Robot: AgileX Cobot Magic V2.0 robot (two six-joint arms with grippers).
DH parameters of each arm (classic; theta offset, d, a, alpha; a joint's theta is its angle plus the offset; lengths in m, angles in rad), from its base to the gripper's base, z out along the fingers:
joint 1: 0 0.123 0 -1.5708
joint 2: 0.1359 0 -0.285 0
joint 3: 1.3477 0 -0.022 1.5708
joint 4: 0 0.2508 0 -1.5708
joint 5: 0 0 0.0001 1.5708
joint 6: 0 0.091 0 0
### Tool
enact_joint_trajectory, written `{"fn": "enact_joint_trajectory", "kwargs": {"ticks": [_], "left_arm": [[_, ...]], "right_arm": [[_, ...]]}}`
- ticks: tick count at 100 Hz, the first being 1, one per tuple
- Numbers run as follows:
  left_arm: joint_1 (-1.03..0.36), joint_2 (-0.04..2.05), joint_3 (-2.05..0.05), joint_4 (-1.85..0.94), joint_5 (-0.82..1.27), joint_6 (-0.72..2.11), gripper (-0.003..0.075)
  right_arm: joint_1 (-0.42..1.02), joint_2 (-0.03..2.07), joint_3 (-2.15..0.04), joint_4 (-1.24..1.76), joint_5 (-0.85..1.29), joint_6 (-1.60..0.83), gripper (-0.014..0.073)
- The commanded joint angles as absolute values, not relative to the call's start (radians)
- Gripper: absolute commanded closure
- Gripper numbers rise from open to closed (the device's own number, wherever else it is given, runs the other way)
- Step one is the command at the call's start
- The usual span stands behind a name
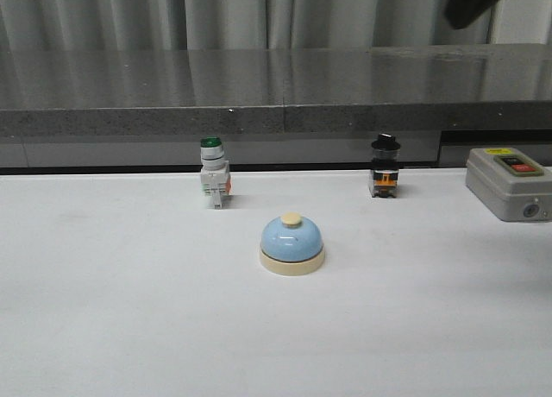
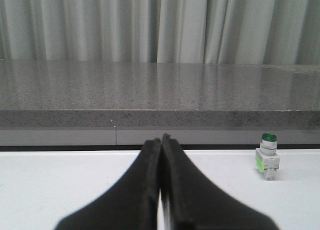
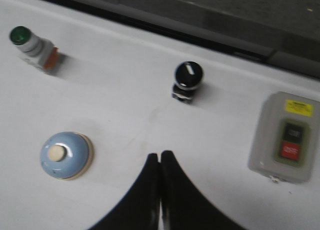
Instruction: Place and press bell with both arms
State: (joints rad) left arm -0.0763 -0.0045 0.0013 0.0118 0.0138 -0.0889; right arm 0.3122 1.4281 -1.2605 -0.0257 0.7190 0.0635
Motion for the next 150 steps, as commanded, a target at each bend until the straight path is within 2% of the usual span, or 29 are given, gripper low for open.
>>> {"fn": "enact_joint_trajectory", "kwargs": {"ticks": [1,32,91,150], "left_arm": [[-0.074,-0.035,0.042,0.013,-0.068,-0.097,0.0741],[-0.074,-0.035,0.042,0.013,-0.068,-0.097,0.0741],[-0.074,-0.035,0.042,0.013,-0.068,-0.097,0.0741],[-0.074,-0.035,0.042,0.013,-0.068,-0.097,0.0741]], "right_arm": [[0.254,1.307,-1.208,-0.037,0.644,0.055,0.0654],[0.134,1.013,-0.950,-0.037,0.532,0.055,0.0654],[0.132,0.549,-0.545,-0.038,0.308,0.055,0.0654],[0.132,0.492,-0.520,-0.036,0.291,0.055,0.0654]]}}
